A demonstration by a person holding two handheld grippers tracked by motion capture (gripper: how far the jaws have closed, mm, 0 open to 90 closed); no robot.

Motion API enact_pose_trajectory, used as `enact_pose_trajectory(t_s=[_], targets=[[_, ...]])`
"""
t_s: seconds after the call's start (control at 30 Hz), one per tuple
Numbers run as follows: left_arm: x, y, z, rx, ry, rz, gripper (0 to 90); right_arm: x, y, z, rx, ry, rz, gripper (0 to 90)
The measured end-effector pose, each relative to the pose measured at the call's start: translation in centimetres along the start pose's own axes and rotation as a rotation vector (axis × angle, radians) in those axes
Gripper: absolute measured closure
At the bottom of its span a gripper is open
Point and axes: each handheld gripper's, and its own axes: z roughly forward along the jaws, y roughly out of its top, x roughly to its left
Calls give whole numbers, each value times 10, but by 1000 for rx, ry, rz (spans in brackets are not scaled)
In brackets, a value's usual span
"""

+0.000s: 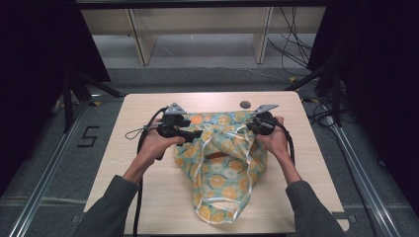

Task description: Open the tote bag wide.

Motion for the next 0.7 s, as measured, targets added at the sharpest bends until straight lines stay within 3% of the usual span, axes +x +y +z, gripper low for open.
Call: enact_pose_trajectory(t_s=[0.07,0.1,0.13,0.23,0.27,0.3,0.37,0.4,0.43,0.5,0.57,0.7], targets=[[-19,-1,0,11,-25,47,378,-1,0,0,22,7,-9,900],[-30,-3,4,35,-37,79,397,1,-1,3,-13,-2,3,900],[-37,-7,9,58,-52,95,408,1,0,0,17,3,-7,900],[-49,-18,27,112,-81,102,410,2,2,-2,12,9,-11,900],[-48,-21,34,131,-62,114,412,2,1,-3,14,9,-11,900],[-46,-27,43,157,-39,87,410,3,1,-3,23,10,-1,900],[-37,-34,57,202,-7,90,409,2,0,-3,0,2,-7,900],[-35,-37,62,215,18,85,406,2,1,-4,6,10,15,900],[-32,-41,68,230,46,86,400,1,0,-3,3,3,-3,900],[-27,-46,78,282,96,125,396,0,0,-5,15,9,-1,900],[-27,-49,85,297,133,147,393,-1,-1,-3,-4,7,2,900],[-28,-53,95,363,183,251,411,-1,-1,-5,21,22,-13,900]])
